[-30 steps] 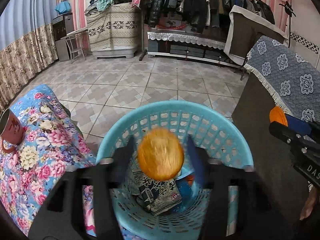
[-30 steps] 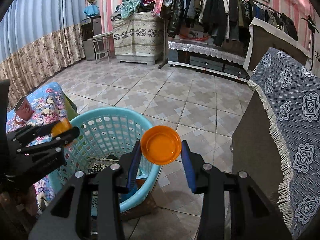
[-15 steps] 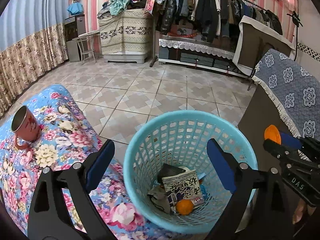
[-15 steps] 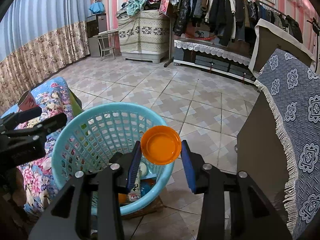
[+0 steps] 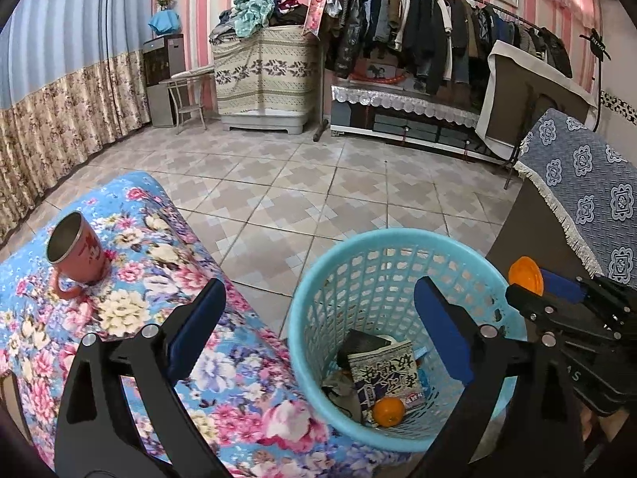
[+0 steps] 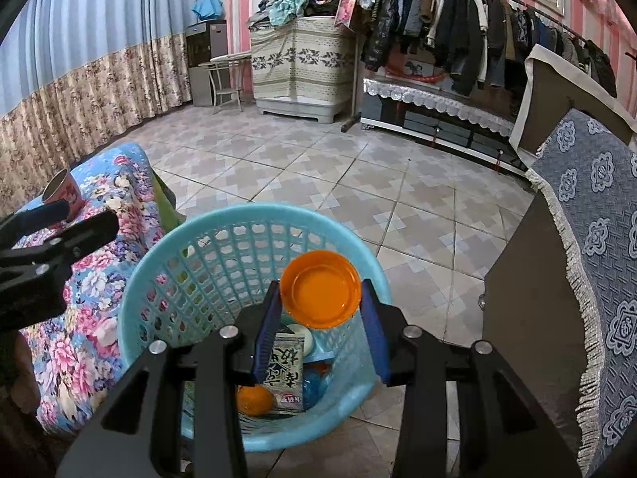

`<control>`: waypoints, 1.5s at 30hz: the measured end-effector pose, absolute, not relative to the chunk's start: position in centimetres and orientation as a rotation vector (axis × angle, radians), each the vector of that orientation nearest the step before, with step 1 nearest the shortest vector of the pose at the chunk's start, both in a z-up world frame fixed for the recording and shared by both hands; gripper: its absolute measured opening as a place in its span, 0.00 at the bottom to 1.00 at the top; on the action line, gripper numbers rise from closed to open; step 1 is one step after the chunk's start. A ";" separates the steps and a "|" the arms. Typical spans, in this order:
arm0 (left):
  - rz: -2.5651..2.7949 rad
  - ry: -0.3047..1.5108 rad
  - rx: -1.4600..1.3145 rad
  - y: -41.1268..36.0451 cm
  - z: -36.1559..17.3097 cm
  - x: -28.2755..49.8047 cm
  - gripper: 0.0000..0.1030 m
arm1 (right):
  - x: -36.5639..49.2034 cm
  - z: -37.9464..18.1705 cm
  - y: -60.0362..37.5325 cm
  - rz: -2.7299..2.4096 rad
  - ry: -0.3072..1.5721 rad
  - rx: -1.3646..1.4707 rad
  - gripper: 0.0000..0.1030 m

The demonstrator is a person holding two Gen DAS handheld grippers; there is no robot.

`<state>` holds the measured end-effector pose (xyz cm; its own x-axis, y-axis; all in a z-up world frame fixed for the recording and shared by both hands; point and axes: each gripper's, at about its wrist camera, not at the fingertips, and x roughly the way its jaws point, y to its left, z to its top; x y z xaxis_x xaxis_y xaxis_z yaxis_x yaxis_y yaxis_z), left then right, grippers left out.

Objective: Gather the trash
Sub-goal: 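Open the left tool to drop the orange while the right tool releases the lid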

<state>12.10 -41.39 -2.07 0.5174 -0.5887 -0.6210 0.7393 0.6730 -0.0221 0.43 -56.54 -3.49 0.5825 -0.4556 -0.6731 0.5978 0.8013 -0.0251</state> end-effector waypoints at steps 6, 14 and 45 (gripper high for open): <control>-0.787 0.631 0.243 -39.9 -1.4 12.9 0.91 | 2.0 -3.4 -56.3 -0.607 0.725 0.204 0.39; -0.751 0.643 0.230 -38.0 -1.5 14.3 0.92 | 3.4 -4.0 -56.1 -0.605 0.748 0.216 0.39; -0.758 0.646 0.214 -36.0 -1.6 16.7 0.92 | 6.2 -4.7 -55.1 -0.650 0.793 0.192 0.75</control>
